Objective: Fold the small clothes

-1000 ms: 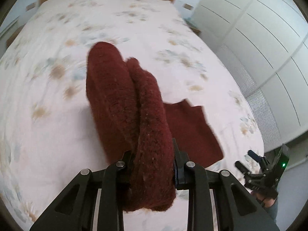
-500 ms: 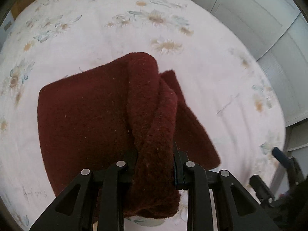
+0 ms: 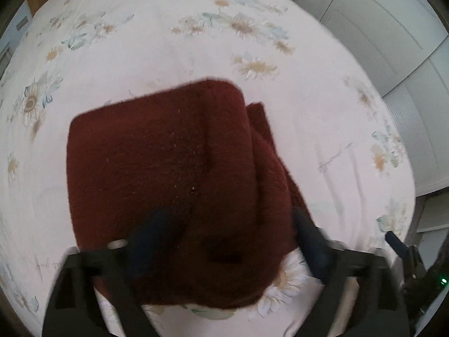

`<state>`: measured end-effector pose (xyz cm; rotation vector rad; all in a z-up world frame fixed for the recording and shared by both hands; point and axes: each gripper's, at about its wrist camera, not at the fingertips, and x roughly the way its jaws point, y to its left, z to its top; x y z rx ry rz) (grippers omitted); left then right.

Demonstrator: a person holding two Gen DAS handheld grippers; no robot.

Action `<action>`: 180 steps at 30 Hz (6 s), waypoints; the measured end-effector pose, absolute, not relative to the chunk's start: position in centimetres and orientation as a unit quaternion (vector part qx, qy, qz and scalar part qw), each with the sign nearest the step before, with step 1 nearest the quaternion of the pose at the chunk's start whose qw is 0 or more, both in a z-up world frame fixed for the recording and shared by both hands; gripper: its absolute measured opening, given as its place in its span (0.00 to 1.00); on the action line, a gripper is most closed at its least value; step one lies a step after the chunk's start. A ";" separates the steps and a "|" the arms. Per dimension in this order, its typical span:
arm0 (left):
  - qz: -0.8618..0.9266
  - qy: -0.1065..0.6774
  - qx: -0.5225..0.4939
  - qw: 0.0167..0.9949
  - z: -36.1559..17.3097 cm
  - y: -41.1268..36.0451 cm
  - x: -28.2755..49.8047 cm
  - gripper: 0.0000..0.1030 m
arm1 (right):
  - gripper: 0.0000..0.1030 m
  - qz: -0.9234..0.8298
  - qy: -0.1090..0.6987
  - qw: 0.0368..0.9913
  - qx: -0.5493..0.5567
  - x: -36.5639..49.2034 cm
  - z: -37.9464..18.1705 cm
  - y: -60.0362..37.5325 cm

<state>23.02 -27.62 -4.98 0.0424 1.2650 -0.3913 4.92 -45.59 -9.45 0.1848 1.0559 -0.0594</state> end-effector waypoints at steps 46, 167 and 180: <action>-0.120 0.587 -0.015 0.801 -6.7 -10.2 17.8 0.99 | 0.20 0.123 0.647 0.751 0.045 20.1 -9.5 -31.2; -0.066 0.535 -0.028 0.842 -12.0 3.4 13.3 1.00 | 1.00 0.132 0.526 0.840 0.032 12.7 -13.1 -28.0; -0.043 0.491 -0.024 0.870 -6.2 0.8 9.6 0.99 | 1.00 0.124 0.464 0.877 0.010 9.3 -5.8 -27.5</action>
